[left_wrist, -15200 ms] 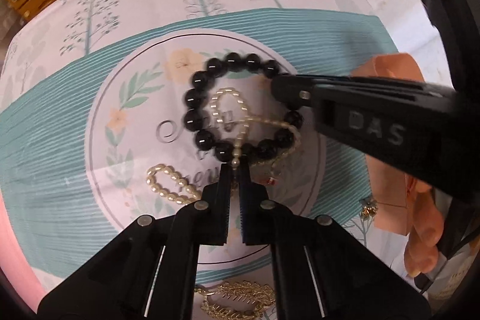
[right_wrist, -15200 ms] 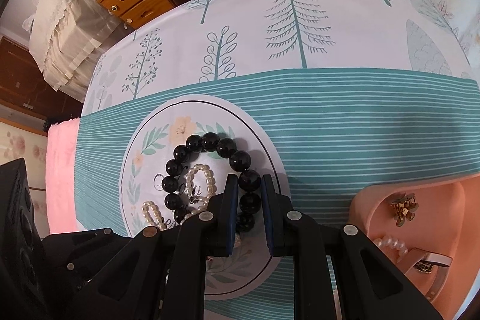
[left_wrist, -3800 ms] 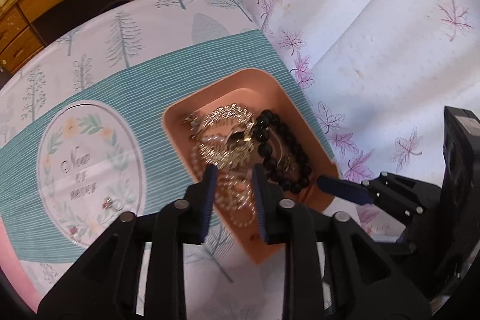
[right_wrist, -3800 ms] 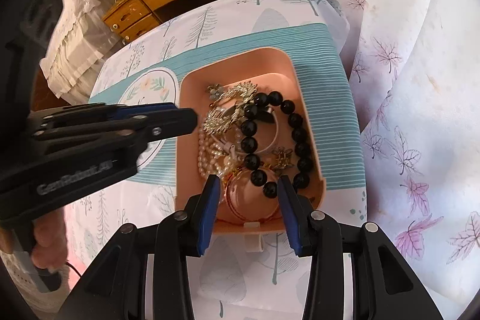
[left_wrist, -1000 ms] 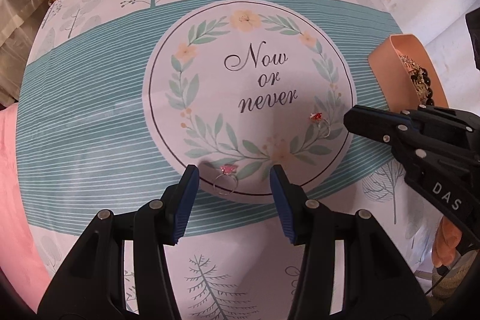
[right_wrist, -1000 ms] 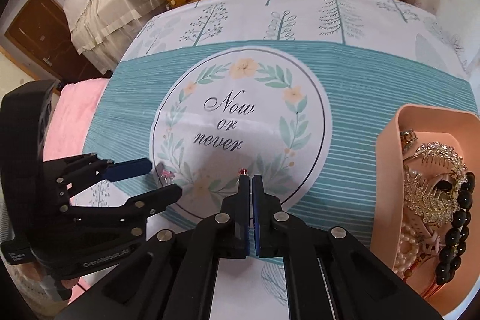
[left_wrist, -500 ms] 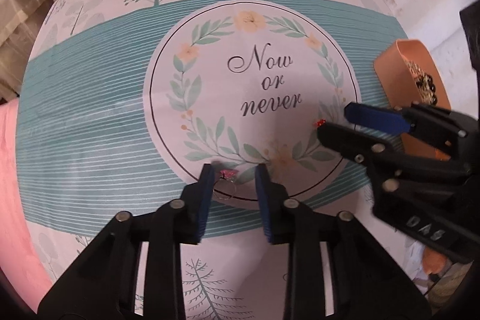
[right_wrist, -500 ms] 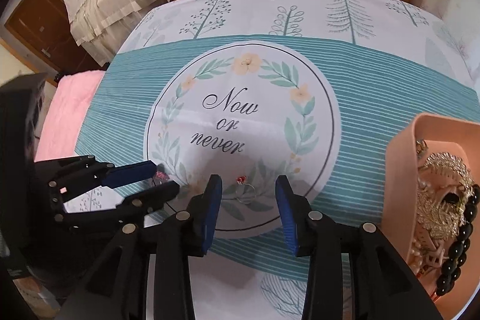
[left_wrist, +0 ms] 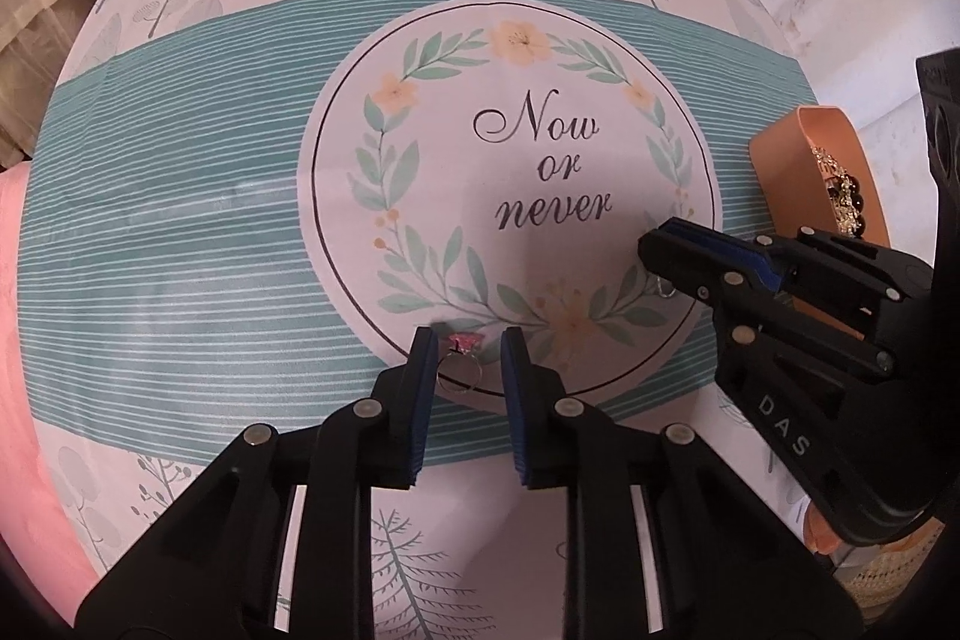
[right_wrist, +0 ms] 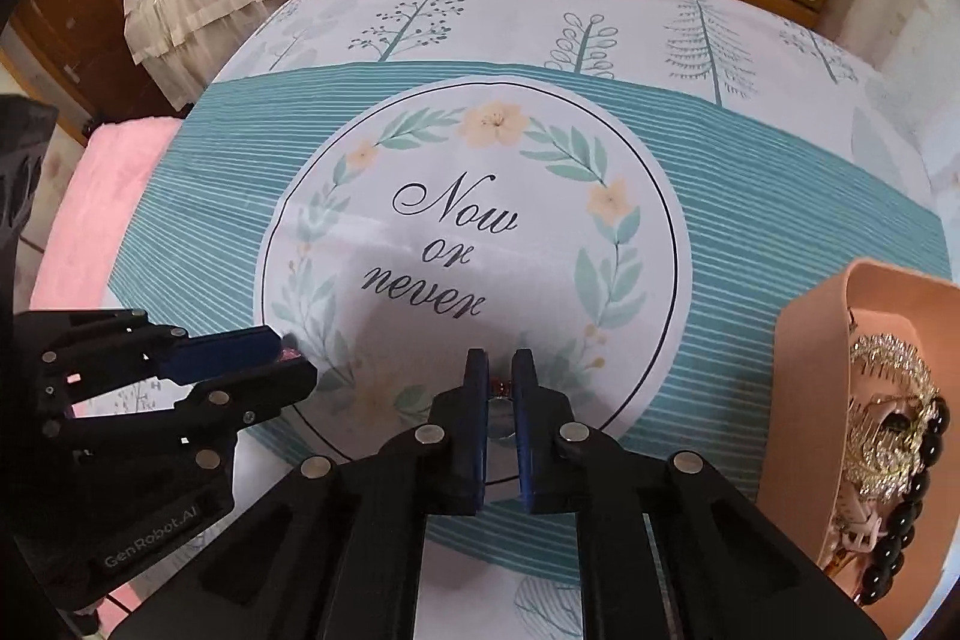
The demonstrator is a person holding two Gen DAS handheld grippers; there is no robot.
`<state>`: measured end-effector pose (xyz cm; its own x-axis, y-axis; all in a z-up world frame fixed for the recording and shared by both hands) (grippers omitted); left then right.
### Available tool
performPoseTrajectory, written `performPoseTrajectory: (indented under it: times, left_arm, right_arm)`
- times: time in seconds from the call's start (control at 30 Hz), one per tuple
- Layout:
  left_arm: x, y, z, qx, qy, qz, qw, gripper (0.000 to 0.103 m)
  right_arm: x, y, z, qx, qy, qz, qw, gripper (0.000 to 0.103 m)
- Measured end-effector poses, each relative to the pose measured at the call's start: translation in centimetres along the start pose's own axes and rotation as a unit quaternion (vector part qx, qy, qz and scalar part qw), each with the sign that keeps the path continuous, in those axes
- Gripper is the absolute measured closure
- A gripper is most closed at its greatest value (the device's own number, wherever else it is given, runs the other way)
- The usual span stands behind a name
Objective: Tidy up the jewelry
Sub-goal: 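Grasp the pink-stone ring with the left tool while the right tool grasps the red-stone ring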
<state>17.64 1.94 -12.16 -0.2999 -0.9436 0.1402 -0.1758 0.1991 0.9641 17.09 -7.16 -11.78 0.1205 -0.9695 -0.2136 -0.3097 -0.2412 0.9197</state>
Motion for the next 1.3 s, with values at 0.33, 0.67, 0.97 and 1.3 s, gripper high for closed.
performPoseTrajectory:
  times: [0.33, 0.67, 0.97, 1.3]
  left_arm:
    - [0.1, 0.1, -0.4, 0.009, -0.009, -0.015, 0.9998, 0.084]
    - [0.4, 0.2, -0.5, 0.014, -0.009, -0.028, 0.9995, 0.092]
    - [0.5, 0.6, -0.3, 0.013, -0.007, -0.054, 0.9985, 0.099]
    - [0.7, 0.4, -0.4, 0.007, -0.016, -0.067, 0.9976, 0.098]
  right_arm:
    - [1.2, 1.8, 0.3, 0.006, -0.026, -0.028, 0.999, 0.095]
    - [1.8, 3.4, 0.8, 0.015, -0.037, -0.042, 0.998, 0.095]
    - [2.4, 4.7, 1.3, 0.022, -0.045, -0.052, 0.997, 0.095]
    - [2.7, 5.3, 1.8, 0.024, -0.047, -0.061, 0.997, 0.095]
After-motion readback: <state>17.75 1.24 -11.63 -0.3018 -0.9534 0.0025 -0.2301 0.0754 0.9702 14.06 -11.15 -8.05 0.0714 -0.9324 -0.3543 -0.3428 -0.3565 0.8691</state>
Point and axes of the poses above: each gripper's, at about its wrist camera, not at the fingertips, and y roughly against the way its jaws point, x to its right, z to its underside, the point moved 6 cm from there along -y, roughly the way its jaws point, and after that the axes turned 8 degrees about -y, right-handed, at the moved point
